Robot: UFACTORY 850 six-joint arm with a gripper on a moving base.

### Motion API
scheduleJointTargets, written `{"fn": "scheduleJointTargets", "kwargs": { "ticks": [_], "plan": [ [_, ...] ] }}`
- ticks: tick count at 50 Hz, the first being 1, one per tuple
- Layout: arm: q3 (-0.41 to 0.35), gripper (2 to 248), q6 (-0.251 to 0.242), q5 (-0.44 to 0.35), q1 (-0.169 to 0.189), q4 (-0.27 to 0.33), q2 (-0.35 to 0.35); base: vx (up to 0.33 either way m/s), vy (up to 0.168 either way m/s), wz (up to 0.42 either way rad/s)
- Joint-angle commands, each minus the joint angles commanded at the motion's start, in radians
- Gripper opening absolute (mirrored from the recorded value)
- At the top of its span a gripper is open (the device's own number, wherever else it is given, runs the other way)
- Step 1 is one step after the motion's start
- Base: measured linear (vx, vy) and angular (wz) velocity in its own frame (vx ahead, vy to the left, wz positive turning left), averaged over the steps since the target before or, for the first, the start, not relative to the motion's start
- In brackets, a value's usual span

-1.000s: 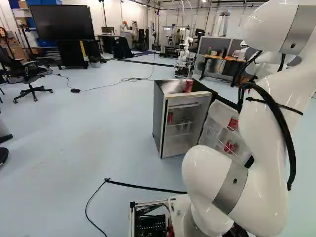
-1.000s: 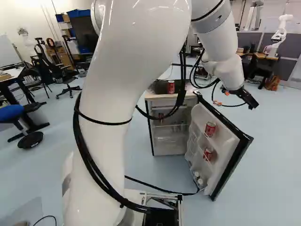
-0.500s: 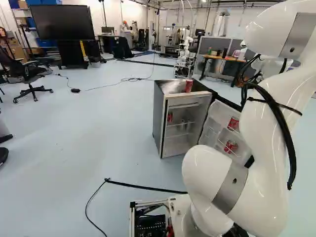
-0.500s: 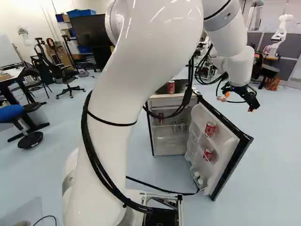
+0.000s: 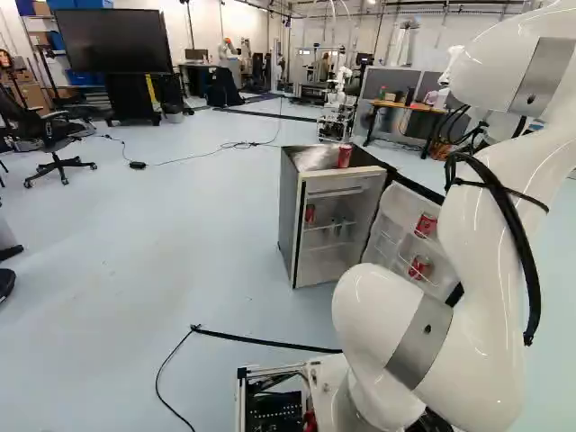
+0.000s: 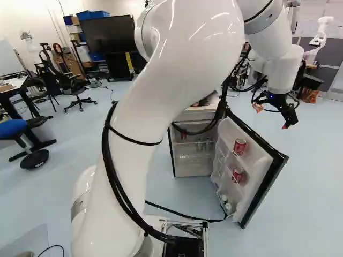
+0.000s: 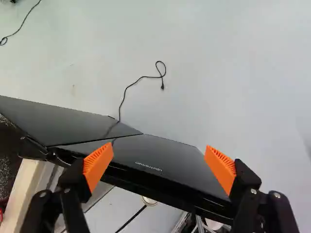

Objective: Grab a drink from the fridge

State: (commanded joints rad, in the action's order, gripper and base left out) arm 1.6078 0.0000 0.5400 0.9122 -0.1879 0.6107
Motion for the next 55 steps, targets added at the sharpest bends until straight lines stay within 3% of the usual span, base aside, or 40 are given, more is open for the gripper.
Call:
{"fn": "scheduleJointTargets", "kwargs": {
  "ticks": [55],
  "plan": [
    [0.041, 247, 0.0, 0.005, 0.002, 0.0, 0.134, 0.0, 0.0, 0.0]
  ]
}}
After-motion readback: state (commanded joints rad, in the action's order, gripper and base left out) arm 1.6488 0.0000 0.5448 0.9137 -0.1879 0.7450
